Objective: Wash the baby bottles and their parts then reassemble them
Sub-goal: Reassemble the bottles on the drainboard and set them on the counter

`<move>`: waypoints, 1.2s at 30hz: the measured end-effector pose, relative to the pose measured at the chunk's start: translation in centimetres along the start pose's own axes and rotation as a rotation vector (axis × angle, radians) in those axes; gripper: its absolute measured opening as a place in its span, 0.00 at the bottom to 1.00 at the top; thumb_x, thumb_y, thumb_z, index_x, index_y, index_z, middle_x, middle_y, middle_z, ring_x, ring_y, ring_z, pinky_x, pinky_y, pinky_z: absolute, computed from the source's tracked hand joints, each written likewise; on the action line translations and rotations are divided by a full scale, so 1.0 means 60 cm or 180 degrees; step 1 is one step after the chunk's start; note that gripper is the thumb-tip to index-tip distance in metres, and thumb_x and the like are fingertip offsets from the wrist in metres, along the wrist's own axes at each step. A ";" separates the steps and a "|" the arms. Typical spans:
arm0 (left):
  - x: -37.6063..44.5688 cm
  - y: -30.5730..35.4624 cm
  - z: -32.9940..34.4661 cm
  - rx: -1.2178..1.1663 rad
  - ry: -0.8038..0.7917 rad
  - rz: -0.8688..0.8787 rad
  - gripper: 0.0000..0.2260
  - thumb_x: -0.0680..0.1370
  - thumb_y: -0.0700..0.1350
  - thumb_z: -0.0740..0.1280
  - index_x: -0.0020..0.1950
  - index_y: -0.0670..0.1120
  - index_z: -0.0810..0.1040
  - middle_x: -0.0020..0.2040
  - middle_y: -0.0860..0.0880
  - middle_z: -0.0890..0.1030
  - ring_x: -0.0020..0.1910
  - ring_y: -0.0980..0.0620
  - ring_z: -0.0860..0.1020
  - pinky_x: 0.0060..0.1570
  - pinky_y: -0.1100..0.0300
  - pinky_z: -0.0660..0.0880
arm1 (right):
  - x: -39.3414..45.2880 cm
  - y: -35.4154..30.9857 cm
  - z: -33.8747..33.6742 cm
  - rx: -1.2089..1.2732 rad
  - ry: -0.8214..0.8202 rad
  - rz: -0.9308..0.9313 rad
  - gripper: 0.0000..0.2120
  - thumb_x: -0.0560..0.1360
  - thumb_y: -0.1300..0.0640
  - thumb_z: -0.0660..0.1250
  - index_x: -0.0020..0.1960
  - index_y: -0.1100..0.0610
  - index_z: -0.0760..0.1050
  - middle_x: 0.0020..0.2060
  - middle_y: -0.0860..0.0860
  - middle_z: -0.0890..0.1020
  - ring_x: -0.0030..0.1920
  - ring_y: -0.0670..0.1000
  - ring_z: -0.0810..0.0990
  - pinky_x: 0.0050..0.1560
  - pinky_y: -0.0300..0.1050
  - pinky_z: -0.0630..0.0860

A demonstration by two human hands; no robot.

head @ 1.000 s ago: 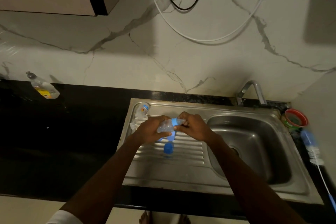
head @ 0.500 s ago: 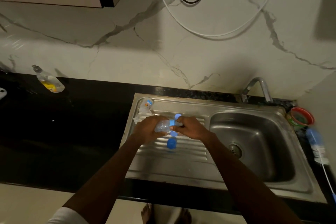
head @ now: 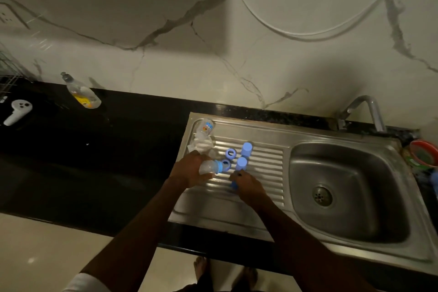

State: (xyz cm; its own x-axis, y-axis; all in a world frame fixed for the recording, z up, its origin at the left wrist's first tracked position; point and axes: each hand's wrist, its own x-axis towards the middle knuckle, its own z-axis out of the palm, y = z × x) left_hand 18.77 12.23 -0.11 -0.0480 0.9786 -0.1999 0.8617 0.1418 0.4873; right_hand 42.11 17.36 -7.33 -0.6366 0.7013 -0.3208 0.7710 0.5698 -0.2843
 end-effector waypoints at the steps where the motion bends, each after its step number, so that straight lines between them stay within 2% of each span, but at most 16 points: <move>1: 0.004 0.000 -0.010 0.0033 -0.0020 -0.0004 0.26 0.71 0.60 0.76 0.67 0.55 0.76 0.63 0.53 0.78 0.61 0.51 0.78 0.58 0.57 0.75 | 0.001 0.012 -0.019 0.0009 -0.0128 -0.0096 0.17 0.79 0.56 0.67 0.67 0.54 0.75 0.66 0.56 0.75 0.65 0.58 0.75 0.61 0.49 0.73; 3: 0.017 0.005 -0.047 0.0219 0.0028 0.0039 0.27 0.69 0.64 0.75 0.65 0.58 0.77 0.60 0.56 0.80 0.58 0.54 0.79 0.56 0.56 0.77 | 0.004 0.046 -0.085 0.0345 -0.0107 -0.0243 0.17 0.73 0.57 0.74 0.62 0.55 0.80 0.61 0.55 0.80 0.61 0.57 0.79 0.59 0.46 0.73; 5: 0.033 0.027 -0.095 -0.0022 0.0276 0.0229 0.24 0.70 0.63 0.76 0.63 0.58 0.79 0.58 0.57 0.82 0.55 0.56 0.80 0.55 0.56 0.78 | -0.005 0.070 -0.182 0.1721 0.0557 -0.0135 0.17 0.71 0.58 0.78 0.59 0.52 0.82 0.56 0.52 0.84 0.56 0.55 0.83 0.57 0.47 0.78; 7: 0.048 0.058 -0.143 -0.0825 0.0679 0.0606 0.21 0.71 0.59 0.77 0.61 0.54 0.81 0.56 0.56 0.83 0.55 0.58 0.81 0.55 0.60 0.78 | -0.033 0.074 -0.284 0.4080 0.1278 -0.0154 0.13 0.77 0.62 0.71 0.58 0.49 0.82 0.57 0.52 0.84 0.53 0.54 0.84 0.53 0.48 0.82; 8: 0.054 0.069 -0.160 -0.0878 0.0722 0.0749 0.21 0.71 0.59 0.77 0.61 0.53 0.81 0.56 0.56 0.83 0.55 0.58 0.81 0.55 0.61 0.78 | -0.044 0.077 -0.314 0.4942 0.1377 -0.0307 0.13 0.79 0.62 0.66 0.58 0.49 0.82 0.58 0.53 0.83 0.52 0.54 0.84 0.51 0.46 0.82; 9: 0.063 0.074 -0.173 -0.0610 0.0600 0.0821 0.22 0.70 0.61 0.77 0.60 0.54 0.81 0.56 0.56 0.83 0.55 0.57 0.81 0.56 0.59 0.78 | -0.051 0.094 -0.321 0.5075 0.1433 -0.0476 0.13 0.80 0.61 0.63 0.59 0.50 0.82 0.59 0.55 0.82 0.50 0.53 0.83 0.50 0.44 0.82; 10: 0.072 0.078 -0.177 0.0147 0.0239 0.0741 0.23 0.69 0.63 0.76 0.61 0.56 0.80 0.57 0.56 0.82 0.56 0.56 0.80 0.57 0.56 0.78 | -0.053 0.112 -0.319 0.4710 0.1495 -0.0552 0.13 0.80 0.61 0.64 0.60 0.52 0.81 0.59 0.56 0.82 0.50 0.53 0.83 0.50 0.45 0.82; 11: 0.081 0.075 -0.171 0.1008 -0.0120 0.0543 0.24 0.69 0.65 0.75 0.62 0.57 0.79 0.58 0.55 0.81 0.58 0.53 0.79 0.58 0.53 0.77 | -0.053 0.129 -0.310 0.3788 0.1428 -0.0421 0.11 0.78 0.62 0.68 0.60 0.55 0.80 0.57 0.57 0.82 0.50 0.54 0.83 0.50 0.46 0.82; 12: 0.085 0.071 -0.157 0.1440 -0.0295 0.0349 0.25 0.68 0.65 0.74 0.63 0.58 0.78 0.60 0.54 0.80 0.59 0.52 0.79 0.58 0.52 0.77 | -0.052 0.149 -0.284 0.2638 0.0951 -0.0355 0.12 0.76 0.61 0.73 0.58 0.58 0.80 0.53 0.57 0.84 0.50 0.55 0.84 0.51 0.49 0.82; 14: 0.086 0.059 -0.121 0.1001 -0.0300 0.0210 0.26 0.68 0.65 0.75 0.62 0.59 0.75 0.59 0.55 0.79 0.58 0.52 0.78 0.57 0.52 0.77 | -0.039 0.184 -0.206 0.1052 0.0333 -0.0017 0.15 0.68 0.61 0.79 0.53 0.62 0.82 0.50 0.57 0.84 0.51 0.59 0.83 0.52 0.47 0.77; 15: 0.079 0.060 -0.104 0.0453 -0.0201 0.0206 0.25 0.68 0.64 0.76 0.61 0.58 0.75 0.58 0.55 0.79 0.56 0.53 0.79 0.56 0.52 0.77 | -0.044 0.181 -0.178 0.1141 0.0369 0.0118 0.17 0.65 0.61 0.80 0.53 0.60 0.82 0.50 0.55 0.85 0.52 0.59 0.83 0.51 0.44 0.74; 17: 0.067 0.059 -0.078 -0.0420 0.0000 0.0286 0.24 0.69 0.63 0.77 0.59 0.54 0.76 0.55 0.56 0.81 0.53 0.56 0.80 0.55 0.53 0.78 | -0.053 0.145 -0.155 0.2230 0.0832 0.0207 0.19 0.65 0.58 0.81 0.54 0.55 0.80 0.51 0.48 0.84 0.53 0.52 0.83 0.51 0.44 0.76; 20: 0.053 0.059 -0.055 -0.0938 0.0077 0.0276 0.27 0.67 0.69 0.73 0.57 0.53 0.77 0.53 0.57 0.82 0.52 0.59 0.81 0.55 0.52 0.79 | -0.058 0.091 -0.163 0.3272 0.1204 0.0122 0.18 0.72 0.60 0.78 0.58 0.51 0.78 0.54 0.45 0.83 0.55 0.48 0.82 0.54 0.42 0.79; 26: 0.055 0.081 -0.047 -0.1299 0.0055 0.0550 0.24 0.69 0.64 0.76 0.57 0.52 0.78 0.53 0.55 0.83 0.53 0.56 0.81 0.56 0.49 0.80 | -0.050 0.055 -0.189 0.3646 0.1201 -0.0129 0.16 0.75 0.60 0.75 0.61 0.53 0.77 0.55 0.51 0.82 0.54 0.52 0.83 0.53 0.44 0.81; 31: 0.043 0.089 -0.043 -0.1573 0.0051 0.0591 0.18 0.73 0.58 0.77 0.57 0.51 0.78 0.51 0.54 0.83 0.52 0.51 0.82 0.54 0.45 0.80 | -0.038 0.039 -0.197 0.3418 0.1020 -0.0260 0.18 0.75 0.57 0.76 0.62 0.54 0.77 0.55 0.51 0.82 0.54 0.53 0.83 0.54 0.48 0.82; 36: 0.034 0.078 -0.053 -0.1683 -0.0079 0.0482 0.16 0.74 0.54 0.77 0.58 0.52 0.79 0.52 0.56 0.83 0.53 0.54 0.82 0.55 0.54 0.81 | -0.037 0.017 -0.195 0.3433 0.1029 -0.0273 0.18 0.74 0.57 0.76 0.62 0.53 0.77 0.53 0.50 0.82 0.51 0.52 0.84 0.53 0.47 0.82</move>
State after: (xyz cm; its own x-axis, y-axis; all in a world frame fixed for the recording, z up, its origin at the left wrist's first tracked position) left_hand 21.08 15.33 4.47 0.0744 0.9910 -0.1112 0.4865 0.0612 0.8715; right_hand 44.49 21.41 3.68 -0.5318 0.8449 -0.0583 0.2081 0.0637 -0.9760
